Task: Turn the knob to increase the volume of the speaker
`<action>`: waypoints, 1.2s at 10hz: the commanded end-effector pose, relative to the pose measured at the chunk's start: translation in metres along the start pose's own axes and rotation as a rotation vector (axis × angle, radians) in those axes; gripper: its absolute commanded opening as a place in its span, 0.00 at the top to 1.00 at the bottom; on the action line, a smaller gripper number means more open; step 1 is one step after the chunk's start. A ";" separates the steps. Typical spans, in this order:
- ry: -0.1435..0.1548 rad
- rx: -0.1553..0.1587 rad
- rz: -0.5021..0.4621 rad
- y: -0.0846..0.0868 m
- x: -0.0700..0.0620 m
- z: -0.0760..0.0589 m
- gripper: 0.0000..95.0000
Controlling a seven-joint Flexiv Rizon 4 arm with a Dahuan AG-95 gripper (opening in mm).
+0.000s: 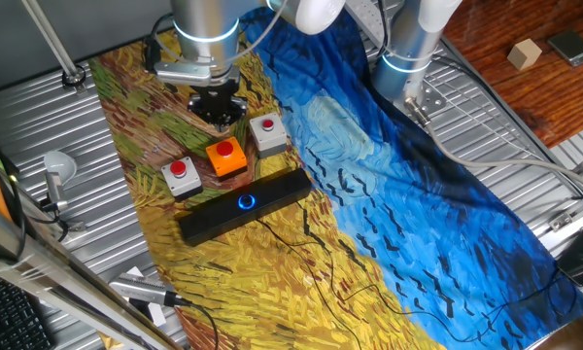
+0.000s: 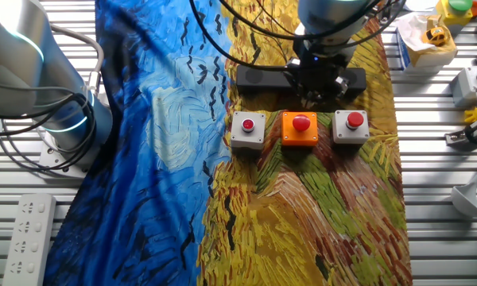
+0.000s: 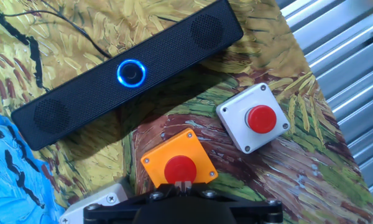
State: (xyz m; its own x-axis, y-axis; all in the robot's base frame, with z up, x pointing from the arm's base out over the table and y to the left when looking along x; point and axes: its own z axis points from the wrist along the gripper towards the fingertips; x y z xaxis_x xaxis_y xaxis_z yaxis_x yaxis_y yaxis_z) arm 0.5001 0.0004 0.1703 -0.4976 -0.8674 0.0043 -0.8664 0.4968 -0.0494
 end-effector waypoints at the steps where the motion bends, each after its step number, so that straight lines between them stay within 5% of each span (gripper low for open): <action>1: -0.009 -0.004 -0.006 0.000 0.001 0.000 1.00; 7: 0.006 -0.008 -0.154 0.000 0.001 0.000 1.00; 10: 0.003 -0.010 -0.148 0.000 0.001 0.000 1.00; 12: 0.004 -0.014 -0.134 0.004 -0.014 0.002 1.00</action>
State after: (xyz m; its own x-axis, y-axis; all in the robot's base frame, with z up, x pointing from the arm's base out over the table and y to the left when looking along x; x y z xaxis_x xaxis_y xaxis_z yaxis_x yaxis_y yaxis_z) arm 0.5017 0.0155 0.1686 -0.3691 -0.9293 0.0121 -0.9289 0.3686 -0.0349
